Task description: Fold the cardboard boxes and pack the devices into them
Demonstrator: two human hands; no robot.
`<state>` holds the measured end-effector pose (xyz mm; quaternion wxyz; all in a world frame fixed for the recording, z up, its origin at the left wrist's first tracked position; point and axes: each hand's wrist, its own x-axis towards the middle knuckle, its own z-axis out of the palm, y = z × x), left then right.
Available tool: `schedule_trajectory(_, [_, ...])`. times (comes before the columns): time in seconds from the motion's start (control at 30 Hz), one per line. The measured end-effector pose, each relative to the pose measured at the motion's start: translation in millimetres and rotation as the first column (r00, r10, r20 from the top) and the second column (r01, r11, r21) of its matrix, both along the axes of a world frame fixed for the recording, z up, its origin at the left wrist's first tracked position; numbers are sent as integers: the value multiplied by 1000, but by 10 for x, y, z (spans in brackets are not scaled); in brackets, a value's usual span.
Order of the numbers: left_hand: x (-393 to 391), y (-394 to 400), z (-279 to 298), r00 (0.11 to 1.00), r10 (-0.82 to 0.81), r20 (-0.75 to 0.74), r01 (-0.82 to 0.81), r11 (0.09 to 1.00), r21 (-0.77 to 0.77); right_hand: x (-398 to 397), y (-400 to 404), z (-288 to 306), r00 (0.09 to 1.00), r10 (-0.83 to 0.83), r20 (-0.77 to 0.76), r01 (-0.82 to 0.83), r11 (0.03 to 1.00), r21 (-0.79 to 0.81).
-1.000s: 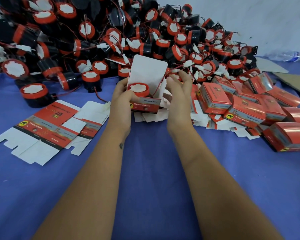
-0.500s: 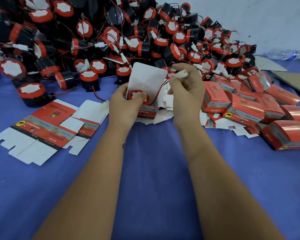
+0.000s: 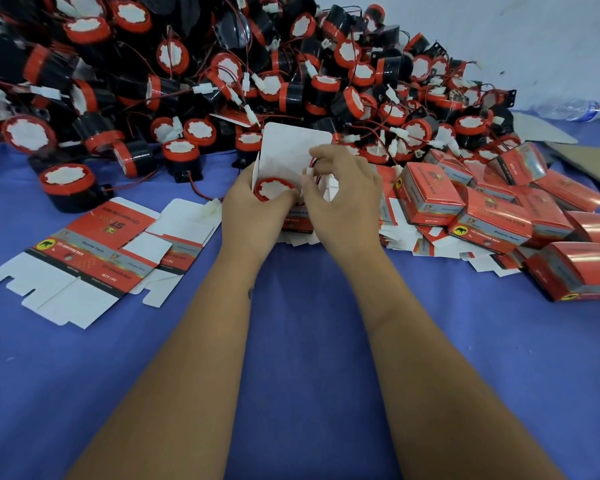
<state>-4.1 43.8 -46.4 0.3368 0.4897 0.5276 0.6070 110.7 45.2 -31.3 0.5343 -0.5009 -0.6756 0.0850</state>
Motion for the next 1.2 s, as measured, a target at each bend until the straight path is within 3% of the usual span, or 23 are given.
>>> schedule_trajectory(0.2, [2,15,-25,999,12,37,-12,1000,-4,4,0,-41,983,-70,172,37,981,190])
schedule_trajectory(0.33, [3,14,-17,1000,0,29,0,1000,-4,25,-1,-1,977,-112,182,74,977,200])
schedule_trajectory(0.4, [7,1,-14,1000,-11,12,11,1000,6,28,-12,28,988,-95,123,72,982,177])
schedule_trajectory(0.53, [13,-49,1,992,-40,-120,46,998,45,32,-31,123,983,5,-181,-12,999,-36])
schedule_trajectory(0.7, [35,-69,21,979,-47,-199,69,993,100,45,2,104,969,-64,-239,35,992,-124])
schedule_trajectory(0.8, [62,-67,23,982,-33,-184,55,992,115,53,33,35,976,-130,-175,112,987,-112])
schedule_trajectory(0.97, [55,-38,-7,997,-18,-78,24,996,83,45,53,-39,985,-156,72,157,988,0])
schedule_trajectory(1.07, [36,-21,-14,1000,3,-13,-2,998,58,70,76,-41,980,-161,113,153,985,78])
schedule_trajectory(1.2, [31,-8,-22,1000,0,21,0,1000,24,61,92,-56,991,-91,103,97,994,-59])
